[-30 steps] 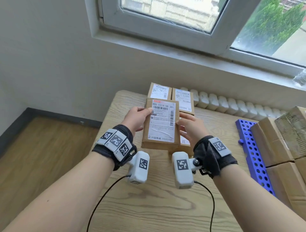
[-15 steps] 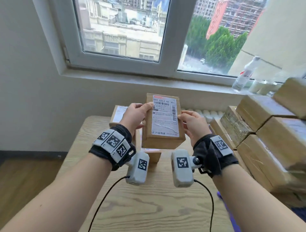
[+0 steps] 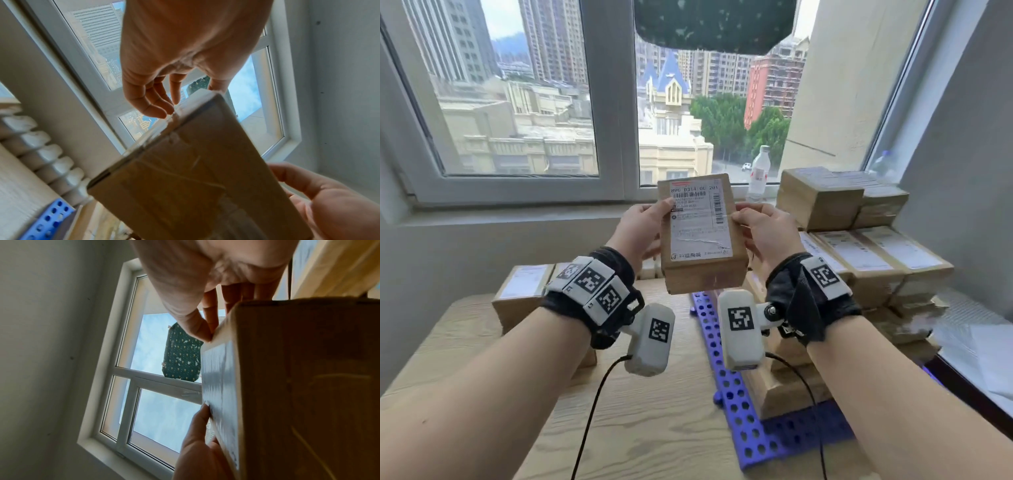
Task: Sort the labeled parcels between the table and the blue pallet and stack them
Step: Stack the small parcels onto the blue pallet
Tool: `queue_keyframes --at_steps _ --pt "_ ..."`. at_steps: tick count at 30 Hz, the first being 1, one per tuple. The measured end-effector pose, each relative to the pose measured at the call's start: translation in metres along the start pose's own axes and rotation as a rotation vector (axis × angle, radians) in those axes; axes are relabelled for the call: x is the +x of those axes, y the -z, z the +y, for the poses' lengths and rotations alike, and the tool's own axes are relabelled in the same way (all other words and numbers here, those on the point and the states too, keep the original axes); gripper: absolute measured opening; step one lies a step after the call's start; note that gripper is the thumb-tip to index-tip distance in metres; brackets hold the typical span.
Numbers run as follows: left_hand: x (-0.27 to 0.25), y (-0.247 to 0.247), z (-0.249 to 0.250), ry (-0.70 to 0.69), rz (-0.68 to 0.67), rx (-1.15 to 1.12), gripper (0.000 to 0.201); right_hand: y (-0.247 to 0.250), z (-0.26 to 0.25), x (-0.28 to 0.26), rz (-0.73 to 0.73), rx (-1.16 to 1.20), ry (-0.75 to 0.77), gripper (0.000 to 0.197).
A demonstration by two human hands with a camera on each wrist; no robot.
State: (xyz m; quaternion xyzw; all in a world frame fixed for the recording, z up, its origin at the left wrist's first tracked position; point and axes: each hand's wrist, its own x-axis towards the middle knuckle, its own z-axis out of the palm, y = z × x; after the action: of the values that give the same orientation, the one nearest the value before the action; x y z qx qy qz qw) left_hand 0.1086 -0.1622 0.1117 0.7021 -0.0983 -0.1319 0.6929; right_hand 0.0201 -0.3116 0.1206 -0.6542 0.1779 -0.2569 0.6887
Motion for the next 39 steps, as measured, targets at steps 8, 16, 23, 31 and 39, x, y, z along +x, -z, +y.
queue_keyframes --at_steps 8,16,23,31,39 --pt "-0.003 -0.082 0.032 -0.08 0.01 0.027 0.036 0.076 -0.03 0.03 -0.047 -0.024 0.067 0.018" --pt "0.044 -0.119 0.054 -0.134 0.023 0.042 0.032 0.091 -0.046 0.097 -0.019 -0.144 0.14 0.022" --pt "0.104 -0.144 0.042 -0.093 -0.018 -0.026 0.057 0.091 -0.044 0.154 -0.034 -0.351 0.128 0.041" --pt "0.143 -0.159 0.025 -0.076 -0.01 -0.069 0.073 0.09 -0.031 0.19 -0.115 -0.666 0.125 0.052" --pt "0.142 -0.175 0.013 -0.031 0.019 -0.064 0.052 0.095 -0.028 0.211 -0.157 -0.87 0.238 0.05"
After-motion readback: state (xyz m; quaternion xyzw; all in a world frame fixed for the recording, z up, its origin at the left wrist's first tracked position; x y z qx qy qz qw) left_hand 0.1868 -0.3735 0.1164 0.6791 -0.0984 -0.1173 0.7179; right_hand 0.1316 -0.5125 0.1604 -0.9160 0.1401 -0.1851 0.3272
